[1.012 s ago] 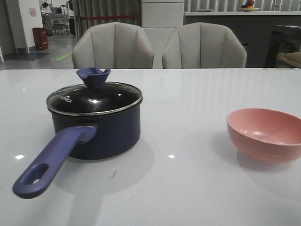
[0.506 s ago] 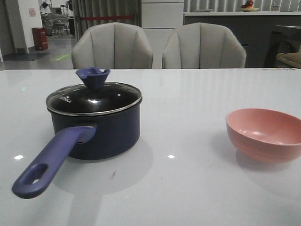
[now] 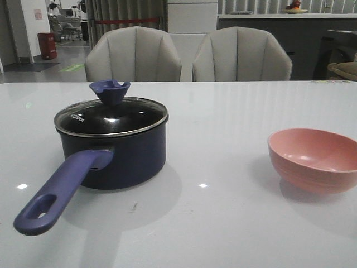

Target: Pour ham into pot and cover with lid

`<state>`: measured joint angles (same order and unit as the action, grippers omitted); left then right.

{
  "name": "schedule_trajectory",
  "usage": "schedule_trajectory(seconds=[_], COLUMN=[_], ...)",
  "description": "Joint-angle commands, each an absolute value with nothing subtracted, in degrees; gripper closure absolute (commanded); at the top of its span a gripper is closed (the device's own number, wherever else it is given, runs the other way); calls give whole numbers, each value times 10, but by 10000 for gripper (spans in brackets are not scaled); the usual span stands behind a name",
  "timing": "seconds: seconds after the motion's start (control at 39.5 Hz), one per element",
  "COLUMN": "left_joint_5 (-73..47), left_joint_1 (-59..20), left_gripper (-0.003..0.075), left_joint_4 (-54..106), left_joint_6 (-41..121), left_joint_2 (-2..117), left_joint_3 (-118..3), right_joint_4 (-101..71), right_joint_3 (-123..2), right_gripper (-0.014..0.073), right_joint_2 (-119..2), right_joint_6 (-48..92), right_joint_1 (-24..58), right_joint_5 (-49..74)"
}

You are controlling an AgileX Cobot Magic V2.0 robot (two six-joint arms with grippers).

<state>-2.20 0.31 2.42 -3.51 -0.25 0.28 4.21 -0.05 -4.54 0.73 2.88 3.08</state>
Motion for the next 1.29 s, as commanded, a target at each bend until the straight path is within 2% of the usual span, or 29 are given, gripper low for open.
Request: schedule_trajectory(seconds=[0.0,0.13,1.26], left_joint_5=[24,24,24], left_joint_1=[-1,-1,-1], left_gripper=[587,587,587], left_joint_4=[24,24,24], left_joint_6=[-40,-40,-40], left_joint_2=[-14,-14,-13], left_joint_3=[15,15,15], right_joint_4=[90,83,80], right_joint_3=[1,12,12], right_gripper=[451,451,451], right_joint_2=[-23,19,17], right_joint_6=[-37,-40,-40], right_joint_1=[20,20,21], right_joint_5=[-29,0,6])
